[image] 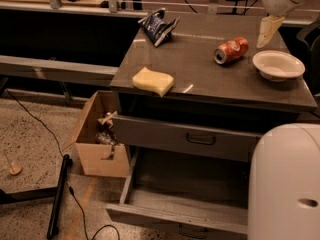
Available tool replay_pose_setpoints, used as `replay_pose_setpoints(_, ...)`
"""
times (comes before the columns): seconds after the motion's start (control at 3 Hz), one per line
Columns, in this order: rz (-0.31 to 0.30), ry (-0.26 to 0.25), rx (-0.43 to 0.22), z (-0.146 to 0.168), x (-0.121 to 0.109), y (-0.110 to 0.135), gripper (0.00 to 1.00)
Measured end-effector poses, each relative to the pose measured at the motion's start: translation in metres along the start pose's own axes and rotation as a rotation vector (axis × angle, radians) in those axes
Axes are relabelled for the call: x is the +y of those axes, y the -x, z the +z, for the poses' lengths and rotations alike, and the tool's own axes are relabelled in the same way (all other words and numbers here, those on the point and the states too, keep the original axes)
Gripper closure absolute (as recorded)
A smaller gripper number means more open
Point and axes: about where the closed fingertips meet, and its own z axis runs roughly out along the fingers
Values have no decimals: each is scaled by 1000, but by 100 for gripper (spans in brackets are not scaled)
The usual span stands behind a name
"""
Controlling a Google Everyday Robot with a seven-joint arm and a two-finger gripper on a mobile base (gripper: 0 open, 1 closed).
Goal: Place coke can into middle drawer
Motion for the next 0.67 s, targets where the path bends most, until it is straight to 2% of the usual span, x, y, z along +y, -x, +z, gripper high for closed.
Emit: replay_pose_setpoints(0.67, 29, 69, 76, 51, 15, -17, 0)
